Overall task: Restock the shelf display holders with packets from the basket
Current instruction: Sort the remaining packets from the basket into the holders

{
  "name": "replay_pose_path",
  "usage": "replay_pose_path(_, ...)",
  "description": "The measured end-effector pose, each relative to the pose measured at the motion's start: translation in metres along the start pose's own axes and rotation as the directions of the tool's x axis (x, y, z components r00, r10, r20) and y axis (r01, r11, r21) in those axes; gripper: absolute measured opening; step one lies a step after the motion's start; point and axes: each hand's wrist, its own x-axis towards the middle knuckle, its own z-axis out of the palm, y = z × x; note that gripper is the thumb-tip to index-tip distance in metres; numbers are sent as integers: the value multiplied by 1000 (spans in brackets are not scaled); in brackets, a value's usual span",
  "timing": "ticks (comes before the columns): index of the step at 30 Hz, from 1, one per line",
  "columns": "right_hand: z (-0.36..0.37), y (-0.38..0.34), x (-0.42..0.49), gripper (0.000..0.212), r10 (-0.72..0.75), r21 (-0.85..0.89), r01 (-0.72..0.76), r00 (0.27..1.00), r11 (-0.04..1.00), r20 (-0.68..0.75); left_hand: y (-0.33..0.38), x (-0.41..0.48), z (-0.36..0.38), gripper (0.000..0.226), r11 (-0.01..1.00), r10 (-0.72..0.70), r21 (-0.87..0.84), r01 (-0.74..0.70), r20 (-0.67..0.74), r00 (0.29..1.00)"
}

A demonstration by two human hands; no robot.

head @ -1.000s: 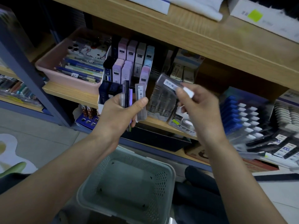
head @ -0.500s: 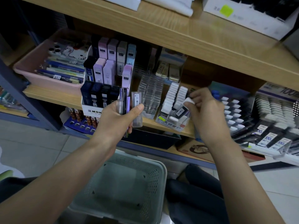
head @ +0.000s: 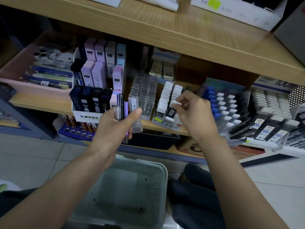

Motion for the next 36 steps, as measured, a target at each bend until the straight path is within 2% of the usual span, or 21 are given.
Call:
replay_pose_path(4, 6, 5, 0, 8, 40, -50, -35, 992, 998, 124, 1, -2, 1, 20, 1000, -16, -4, 16, 17, 1000)
replay_pose_path(8, 5, -3, -2, 15, -23, -111, 32, 997, 993, 77, 2, -2, 2, 20, 1000, -12, 2, 12, 37, 999)
replay_pose_path(10, 4, -19, -8, 18, -40, 56, 38, 999, 998, 37, 2, -2, 1, 22, 1000, -10, 0, 10, 40, 999)
replay_pose_path(11, 4, -30, -11, 18, -16, 192, 2, 997, 981, 70, 2, -2, 1, 24, 1000, -8, 7, 8, 43, 999)
replay_pose_path(13, 7, -46, -17, 14, 26, 393, -117, 973, 912, 229, 2, -2, 1, 25, 999, -4, 45, 1, 65, 998)
replay_pose_path(16, 8, -54, -20, 14, 26, 487, -228, 922, 843, 386, 4, -5, 3, 24, 997, -11, 80, 0, 128, 992)
replay_pose_path(20, -3, -54, -16, 11, 184, 716, -398, 914, 574, 362, 5, -6, 1, 23, 996, -46, 76, 37, 126, 991)
replay_pose_path(23, -10, -48, -13, 18, 185, 736, -474, 877, 484, 444, 7, -1, -5, 12, 999, -34, 21, 33, 55, 998)
replay_pose_path(24, -12, -47, -13, 17, 152, 706, -492, 859, 509, 489, 9, 1, -7, 12, 1000, -23, -10, 24, 30, 999)
replay_pose_path(26, -9, -47, -16, 17, 55, 596, -451, 824, 665, 563, 12, 4, -11, 14, 999, -6, -53, 5, -6, 1000)
replay_pose_path(28, -1, -48, -21, 18, -46, 485, -291, 821, 825, 570, 13, 5, -13, 9, 1000, 23, -18, -23, 3, 1000)
replay_pose_path(29, 3, -50, -24, 20, -79, 459, -218, 835, 862, 544, 14, 4, -14, 8, 999, 46, 27, -47, 21, 999)
replay_pose_path(33, 12, -57, -25, 28, -129, 446, -75, 902, 892, 411, 13, 0, -12, 7, 980, 136, 133, -145, 77, 988)
replay_pose_path(36, 14, -59, -20, 21, -110, 427, -20, 955, 904, 276, 12, 2, -16, 9, 985, 124, 119, -128, 41, 991)
